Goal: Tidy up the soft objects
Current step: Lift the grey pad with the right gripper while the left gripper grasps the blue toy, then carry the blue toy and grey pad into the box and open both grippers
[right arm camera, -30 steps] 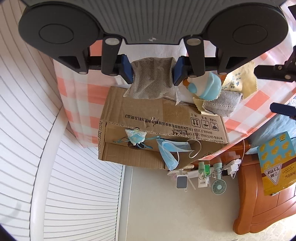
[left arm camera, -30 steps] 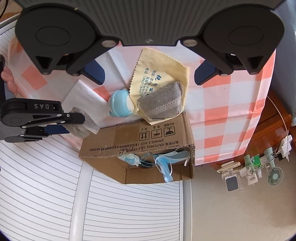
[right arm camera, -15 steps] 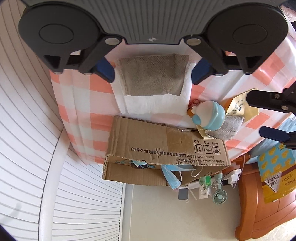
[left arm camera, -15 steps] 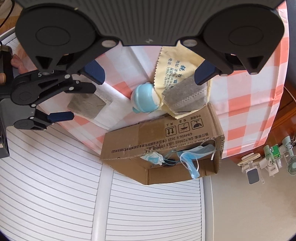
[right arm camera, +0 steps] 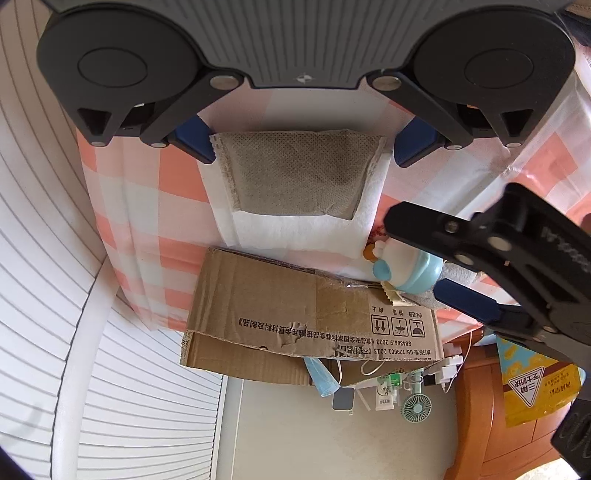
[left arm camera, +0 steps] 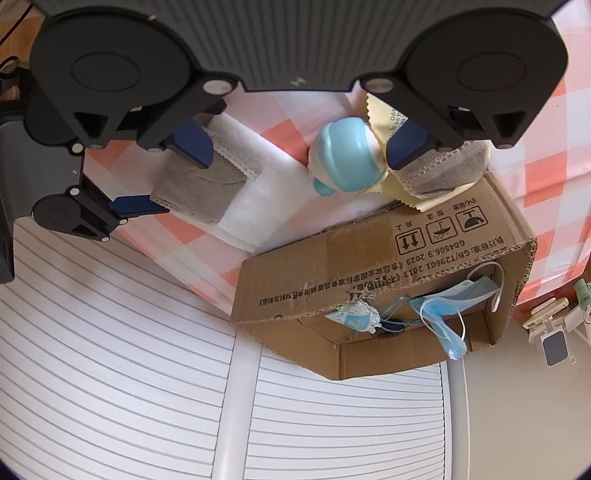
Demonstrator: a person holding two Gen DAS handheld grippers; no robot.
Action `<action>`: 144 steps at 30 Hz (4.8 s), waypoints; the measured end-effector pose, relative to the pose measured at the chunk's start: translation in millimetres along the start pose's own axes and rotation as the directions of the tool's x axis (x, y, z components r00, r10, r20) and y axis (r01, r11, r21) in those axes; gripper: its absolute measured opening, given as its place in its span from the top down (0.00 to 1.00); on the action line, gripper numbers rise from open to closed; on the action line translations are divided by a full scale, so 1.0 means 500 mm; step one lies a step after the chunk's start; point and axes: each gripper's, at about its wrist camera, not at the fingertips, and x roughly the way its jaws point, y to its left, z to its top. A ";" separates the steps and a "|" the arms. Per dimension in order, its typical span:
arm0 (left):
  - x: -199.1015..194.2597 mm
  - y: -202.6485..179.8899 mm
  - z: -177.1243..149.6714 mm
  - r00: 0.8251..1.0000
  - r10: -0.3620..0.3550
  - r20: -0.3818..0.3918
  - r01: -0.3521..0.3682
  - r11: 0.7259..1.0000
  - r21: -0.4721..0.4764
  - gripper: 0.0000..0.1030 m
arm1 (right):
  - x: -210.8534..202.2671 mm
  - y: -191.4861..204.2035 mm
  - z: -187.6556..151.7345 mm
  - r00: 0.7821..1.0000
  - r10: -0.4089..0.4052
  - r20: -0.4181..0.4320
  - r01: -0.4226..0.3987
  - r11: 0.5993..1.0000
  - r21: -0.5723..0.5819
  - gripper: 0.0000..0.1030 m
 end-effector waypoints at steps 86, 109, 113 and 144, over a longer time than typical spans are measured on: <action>-0.058 0.100 0.242 0.993 0.068 0.095 -0.072 0.996 0.046 0.55 | -0.127 -0.008 0.118 0.990 -0.022 0.138 0.032 0.997 -0.068 0.52; -0.083 0.090 0.127 0.983 0.165 0.078 -0.161 0.985 -0.064 0.03 | -0.125 -0.034 0.167 0.987 -0.045 0.155 0.049 0.999 -0.020 0.52; -0.115 0.082 0.098 0.975 0.194 0.107 -0.181 0.976 -0.118 0.01 | -0.122 -0.034 0.190 0.985 -0.043 0.166 0.046 0.999 -0.017 0.52; -0.173 0.075 -0.018 0.940 0.332 0.074 -0.316 0.934 -0.168 0.01 | 0.162 -0.136 0.467 0.992 -0.100 0.071 0.092 0.990 0.102 0.00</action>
